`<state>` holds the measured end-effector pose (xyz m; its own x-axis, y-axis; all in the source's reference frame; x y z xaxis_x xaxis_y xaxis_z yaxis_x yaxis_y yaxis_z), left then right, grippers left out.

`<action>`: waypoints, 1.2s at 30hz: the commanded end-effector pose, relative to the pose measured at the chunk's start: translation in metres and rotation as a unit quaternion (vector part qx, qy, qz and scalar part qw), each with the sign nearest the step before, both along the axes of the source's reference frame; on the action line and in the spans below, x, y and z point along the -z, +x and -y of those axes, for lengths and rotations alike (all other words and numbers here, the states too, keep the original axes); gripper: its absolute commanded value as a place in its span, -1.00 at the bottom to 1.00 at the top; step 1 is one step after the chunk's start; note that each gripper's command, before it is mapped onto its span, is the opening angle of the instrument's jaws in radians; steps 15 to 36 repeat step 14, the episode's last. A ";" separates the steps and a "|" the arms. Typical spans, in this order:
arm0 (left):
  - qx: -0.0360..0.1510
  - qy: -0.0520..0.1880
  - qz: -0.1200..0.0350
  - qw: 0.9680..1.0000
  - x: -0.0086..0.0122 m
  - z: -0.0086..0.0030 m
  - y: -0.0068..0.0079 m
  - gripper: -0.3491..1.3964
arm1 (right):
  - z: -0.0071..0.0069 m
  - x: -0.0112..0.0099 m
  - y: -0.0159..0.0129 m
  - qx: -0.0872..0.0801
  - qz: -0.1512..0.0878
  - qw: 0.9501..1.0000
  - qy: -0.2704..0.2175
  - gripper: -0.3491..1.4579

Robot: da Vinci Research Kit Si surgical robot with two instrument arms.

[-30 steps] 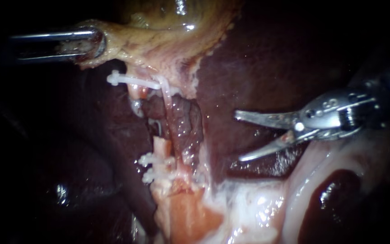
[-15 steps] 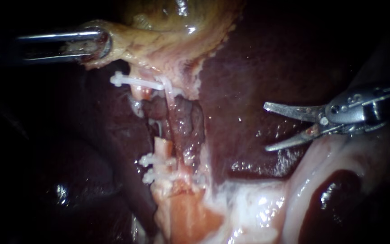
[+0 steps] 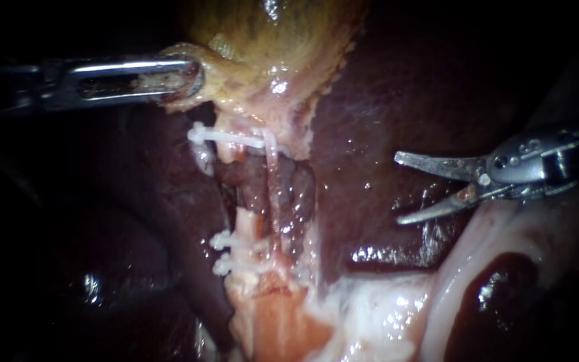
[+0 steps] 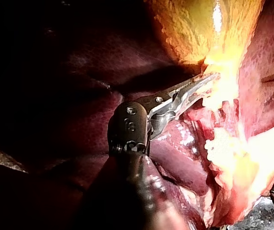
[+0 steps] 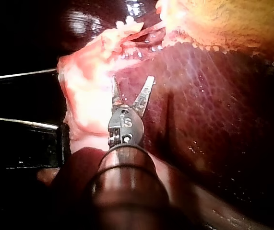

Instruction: Go back from the cut left tube

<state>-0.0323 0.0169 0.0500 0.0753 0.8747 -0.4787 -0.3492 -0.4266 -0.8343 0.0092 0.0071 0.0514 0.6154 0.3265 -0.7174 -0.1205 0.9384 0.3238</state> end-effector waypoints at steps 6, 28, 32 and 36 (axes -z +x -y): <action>-0.006 -0.003 -0.002 1.000 -0.0006 0.0003 -0.0005 -1.00 | 0.0000 0.0000 -0.0001 0.000 0.000 1.000 0.000 0.99; -0.006 -0.003 -0.002 1.000 -0.0006 0.0004 -0.0006 -1.00 | -0.0001 0.0000 0.0000 0.002 -0.001 1.000 0.002 0.99; -0.006 -0.003 -0.002 1.000 -0.0006 0.0004 -0.0006 -1.00 | -0.0001 0.0000 0.0000 0.002 -0.001 1.000 0.002 0.99; -0.006 -0.003 -0.002 1.000 -0.0006 0.0004 -0.0006 -1.00 | -0.0001 0.0000 0.0000 0.002 -0.001 1.000 0.002 0.99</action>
